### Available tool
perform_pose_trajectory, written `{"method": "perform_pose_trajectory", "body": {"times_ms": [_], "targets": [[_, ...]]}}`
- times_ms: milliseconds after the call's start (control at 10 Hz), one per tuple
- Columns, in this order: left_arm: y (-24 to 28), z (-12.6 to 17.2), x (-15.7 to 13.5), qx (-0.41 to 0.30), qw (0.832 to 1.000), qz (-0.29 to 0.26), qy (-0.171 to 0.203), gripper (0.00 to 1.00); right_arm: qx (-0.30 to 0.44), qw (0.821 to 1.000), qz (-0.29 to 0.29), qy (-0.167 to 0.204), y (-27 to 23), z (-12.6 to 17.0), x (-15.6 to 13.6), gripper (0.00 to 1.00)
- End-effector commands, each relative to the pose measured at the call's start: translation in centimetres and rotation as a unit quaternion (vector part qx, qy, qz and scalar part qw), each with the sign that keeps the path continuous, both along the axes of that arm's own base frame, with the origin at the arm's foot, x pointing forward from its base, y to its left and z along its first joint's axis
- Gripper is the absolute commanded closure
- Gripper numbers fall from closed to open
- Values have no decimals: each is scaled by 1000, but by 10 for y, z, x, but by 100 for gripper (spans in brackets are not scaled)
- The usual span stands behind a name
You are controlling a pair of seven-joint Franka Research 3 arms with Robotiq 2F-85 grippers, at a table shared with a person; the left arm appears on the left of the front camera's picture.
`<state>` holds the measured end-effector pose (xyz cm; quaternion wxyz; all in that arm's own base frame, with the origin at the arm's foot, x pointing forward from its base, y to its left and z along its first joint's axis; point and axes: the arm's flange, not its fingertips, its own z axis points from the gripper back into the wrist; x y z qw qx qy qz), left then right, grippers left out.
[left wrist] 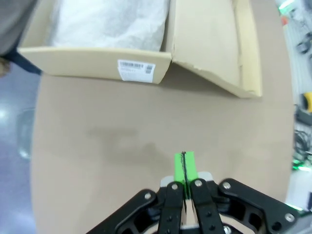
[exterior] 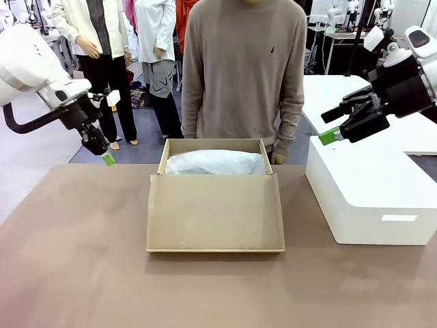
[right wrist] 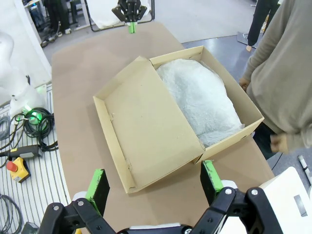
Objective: Pack the shoes into the box.
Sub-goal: Close the Shoes Box.
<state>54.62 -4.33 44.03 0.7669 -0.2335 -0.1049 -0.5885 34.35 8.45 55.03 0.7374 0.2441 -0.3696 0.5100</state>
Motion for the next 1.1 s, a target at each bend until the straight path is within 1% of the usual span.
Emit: {"method": "perform_pose_trajectory", "body": {"times_ms": [0, 200, 300, 500, 600, 1000], "targets": [[1, -13, -1, -38, 999, 7, 15, 100, 14, 1000, 11, -14, 2, -2, 4, 0], [-1, -27, -2, -48, 998, 12, 29, 100, 14, 1000, 11, -14, 2, -2, 4, 0], [-1, -29, -2, -49, 998, 10, 30, 100, 14, 1000, 11, -14, 2, -2, 4, 0], [0, -25, -5, -40, 999, 10, 26, 100, 14, 1000, 11, -14, 2, -2, 4, 0], [-3, -30, 1, -33, 999, 15, 35, 100, 14, 1000, 11, -14, 2, -2, 4, 0], [-4, -29, 1, -33, 999, 15, 34, 100, 14, 1000, 11, -14, 2, -2, 4, 0]]}}
